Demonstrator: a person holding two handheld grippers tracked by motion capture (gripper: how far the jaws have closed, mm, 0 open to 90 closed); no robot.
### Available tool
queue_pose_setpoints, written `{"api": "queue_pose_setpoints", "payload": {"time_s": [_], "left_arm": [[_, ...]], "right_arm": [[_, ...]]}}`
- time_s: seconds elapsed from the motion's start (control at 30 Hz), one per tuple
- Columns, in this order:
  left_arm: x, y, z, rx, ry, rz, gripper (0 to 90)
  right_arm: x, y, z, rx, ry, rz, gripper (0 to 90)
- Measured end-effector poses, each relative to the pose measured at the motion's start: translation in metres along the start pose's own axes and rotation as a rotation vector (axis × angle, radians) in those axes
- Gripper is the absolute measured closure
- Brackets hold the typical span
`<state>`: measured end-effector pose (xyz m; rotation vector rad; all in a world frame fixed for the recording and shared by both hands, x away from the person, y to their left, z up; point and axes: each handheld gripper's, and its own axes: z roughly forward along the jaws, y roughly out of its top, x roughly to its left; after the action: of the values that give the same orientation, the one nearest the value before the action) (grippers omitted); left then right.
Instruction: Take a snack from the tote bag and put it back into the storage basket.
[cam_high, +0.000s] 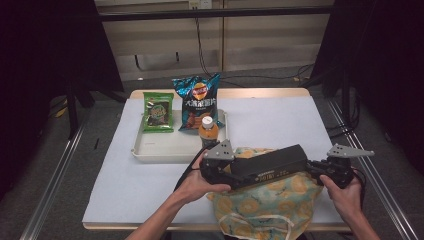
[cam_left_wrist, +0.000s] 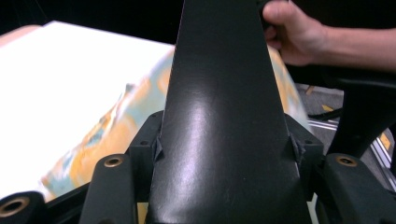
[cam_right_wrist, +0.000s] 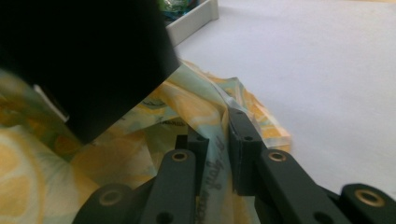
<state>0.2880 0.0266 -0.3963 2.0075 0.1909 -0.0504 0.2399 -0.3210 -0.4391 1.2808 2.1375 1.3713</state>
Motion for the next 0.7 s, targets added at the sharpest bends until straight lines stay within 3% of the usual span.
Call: {"api": "queue_pose_setpoints", "payload": {"time_s": [0.23, 0.7], "left_arm": [[0.000, 0.007, -0.003, 0.005, 0.000, 0.010, 43.5], [0.005, -0.005, -0.028, 0.034, 0.011, 0.004, 43.5]], "right_arm": [[-0.003, 0.001, -0.002, -0.006, -0.012, -0.005, 82.7], [-0.024, 0.001, -0.010, -0.036, -0.094, 0.020, 85.2]]}}
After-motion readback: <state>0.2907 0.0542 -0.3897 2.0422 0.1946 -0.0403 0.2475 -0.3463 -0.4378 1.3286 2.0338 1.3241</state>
